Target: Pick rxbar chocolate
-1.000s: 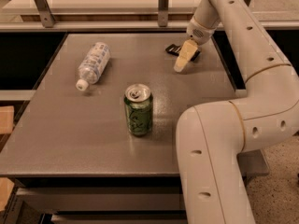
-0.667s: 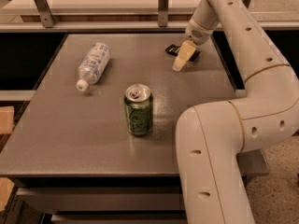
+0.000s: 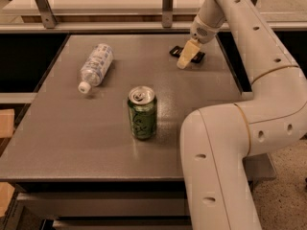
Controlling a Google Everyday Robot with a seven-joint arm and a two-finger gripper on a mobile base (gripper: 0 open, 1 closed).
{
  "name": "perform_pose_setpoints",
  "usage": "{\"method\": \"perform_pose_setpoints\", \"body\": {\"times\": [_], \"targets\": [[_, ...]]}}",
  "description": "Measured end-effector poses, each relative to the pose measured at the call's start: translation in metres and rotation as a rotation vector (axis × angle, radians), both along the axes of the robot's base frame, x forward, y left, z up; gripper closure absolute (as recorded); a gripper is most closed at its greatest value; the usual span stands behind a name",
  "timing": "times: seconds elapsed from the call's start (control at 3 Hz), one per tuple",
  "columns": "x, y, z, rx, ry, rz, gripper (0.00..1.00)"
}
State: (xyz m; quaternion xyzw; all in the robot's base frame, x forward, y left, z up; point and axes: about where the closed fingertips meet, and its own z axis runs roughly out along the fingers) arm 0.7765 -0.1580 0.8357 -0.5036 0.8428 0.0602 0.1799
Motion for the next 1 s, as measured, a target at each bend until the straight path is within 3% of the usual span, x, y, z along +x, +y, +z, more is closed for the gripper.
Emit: {"method": "perform_pose_setpoints", "body": {"times": [0.33,0.67,1.0], "targets": [[-0.0024,0.0008,0.0075,0.000,0.000,0.000,0.86],[-0.0093,0.0032,0.0139,0.000,-0.001,0.000,1.00],[-0.0092,0.0032,0.0140,0.000,-0.001,0.000,1.00]]}}
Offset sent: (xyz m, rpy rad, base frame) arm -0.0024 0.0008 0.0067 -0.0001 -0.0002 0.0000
